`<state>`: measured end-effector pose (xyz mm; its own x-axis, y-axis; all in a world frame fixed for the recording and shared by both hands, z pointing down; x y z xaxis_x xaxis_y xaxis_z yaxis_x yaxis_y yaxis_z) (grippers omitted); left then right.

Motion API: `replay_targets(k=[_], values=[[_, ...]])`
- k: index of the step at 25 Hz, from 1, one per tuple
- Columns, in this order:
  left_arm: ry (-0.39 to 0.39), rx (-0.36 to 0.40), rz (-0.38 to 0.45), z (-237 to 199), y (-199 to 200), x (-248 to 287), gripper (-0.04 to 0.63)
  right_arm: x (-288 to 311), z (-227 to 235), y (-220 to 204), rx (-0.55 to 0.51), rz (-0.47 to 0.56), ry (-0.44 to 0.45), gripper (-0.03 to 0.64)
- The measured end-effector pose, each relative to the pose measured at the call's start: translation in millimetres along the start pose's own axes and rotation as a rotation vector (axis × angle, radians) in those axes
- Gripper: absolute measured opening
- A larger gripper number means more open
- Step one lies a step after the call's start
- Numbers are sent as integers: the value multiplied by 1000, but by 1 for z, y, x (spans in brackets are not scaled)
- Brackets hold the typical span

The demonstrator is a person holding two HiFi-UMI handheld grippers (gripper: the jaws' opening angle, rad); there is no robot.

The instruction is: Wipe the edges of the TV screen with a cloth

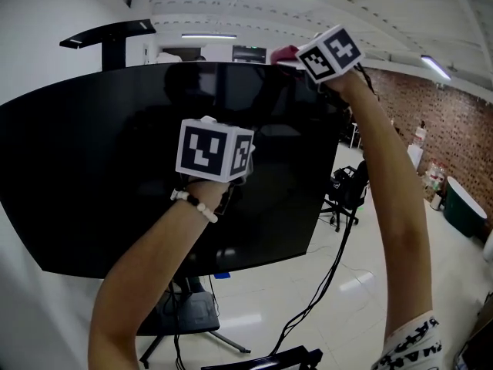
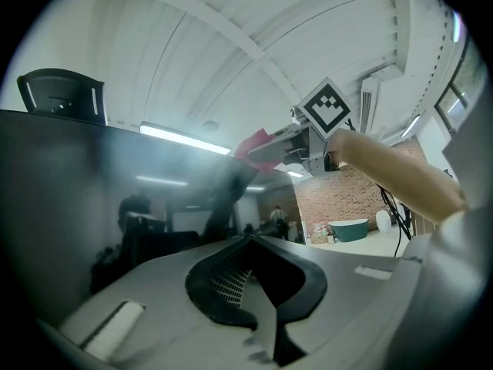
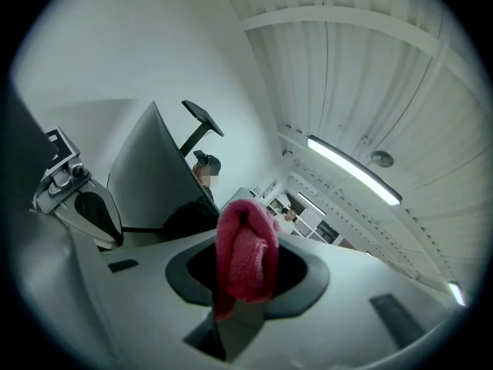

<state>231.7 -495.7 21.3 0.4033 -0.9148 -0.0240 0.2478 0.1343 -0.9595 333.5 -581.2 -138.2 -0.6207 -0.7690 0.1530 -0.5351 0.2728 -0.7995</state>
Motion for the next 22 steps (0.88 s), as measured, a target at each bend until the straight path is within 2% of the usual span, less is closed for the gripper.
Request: replay_targets(k=[4,8,13,22], values=[[-14,23,8,-26,-1,-30,-14,16,-43,34,-18,6,23,117],[10,26,6,-71,-6,-65,-14,36,-89,72,-25,19,53,117],[47,-8,10,-92,-28,-108,-14,42,-147,94,-56,54,97,117],[99,-55,30,-198,-65,-210,-14,97,-281,191,-112,96,176,117]])
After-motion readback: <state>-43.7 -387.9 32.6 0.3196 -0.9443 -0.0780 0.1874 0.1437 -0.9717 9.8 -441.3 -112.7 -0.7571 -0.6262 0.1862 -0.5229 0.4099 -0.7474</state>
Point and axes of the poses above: the fingertips, and each gripper's own axes: x forward along the fingers, z to its right, y out of its top, the point moved 4 cm from there along -x, backward along the fingers, and after that the axes turned 8 degrees about x, right-handed, at the moved point
